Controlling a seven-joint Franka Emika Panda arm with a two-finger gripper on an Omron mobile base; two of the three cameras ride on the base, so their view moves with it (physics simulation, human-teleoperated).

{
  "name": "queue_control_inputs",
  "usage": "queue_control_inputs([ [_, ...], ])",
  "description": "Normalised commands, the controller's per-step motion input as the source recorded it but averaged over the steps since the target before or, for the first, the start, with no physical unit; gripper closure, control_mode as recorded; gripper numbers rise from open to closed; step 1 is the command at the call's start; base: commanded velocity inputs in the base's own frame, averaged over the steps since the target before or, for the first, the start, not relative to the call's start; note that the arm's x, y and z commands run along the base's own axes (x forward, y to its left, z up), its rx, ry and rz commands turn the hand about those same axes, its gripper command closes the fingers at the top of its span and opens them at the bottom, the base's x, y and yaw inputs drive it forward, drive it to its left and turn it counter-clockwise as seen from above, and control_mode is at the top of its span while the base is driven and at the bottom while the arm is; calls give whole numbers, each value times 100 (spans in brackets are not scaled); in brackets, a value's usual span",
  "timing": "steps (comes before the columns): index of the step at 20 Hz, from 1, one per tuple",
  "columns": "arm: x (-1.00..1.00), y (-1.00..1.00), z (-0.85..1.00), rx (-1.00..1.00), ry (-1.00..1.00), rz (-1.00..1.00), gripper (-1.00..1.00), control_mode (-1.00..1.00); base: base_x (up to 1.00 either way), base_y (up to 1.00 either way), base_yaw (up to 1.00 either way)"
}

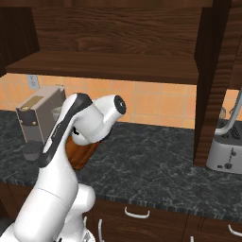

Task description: Pick the kettle from the counter and place it on the tray. Then pick the mug from the cabinet and place it on the tray. Then close the cabinet doors.

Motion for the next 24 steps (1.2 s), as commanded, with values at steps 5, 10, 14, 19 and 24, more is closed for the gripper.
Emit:
queue_control_inputs([
  [5,57,6,-100,8,0,13,100,-100,0,0,0],
  [10,42,1,-100,13,0,14,100,-100,0,0,0],
  [14,41,8,-93,6,0,8,100,-100,0,0,0],
  [19,42,6,-43,7,0,0,100,-100,0,0,0],
  [24,31,16,-31,7,0,0,100,-100,0,0,0],
])
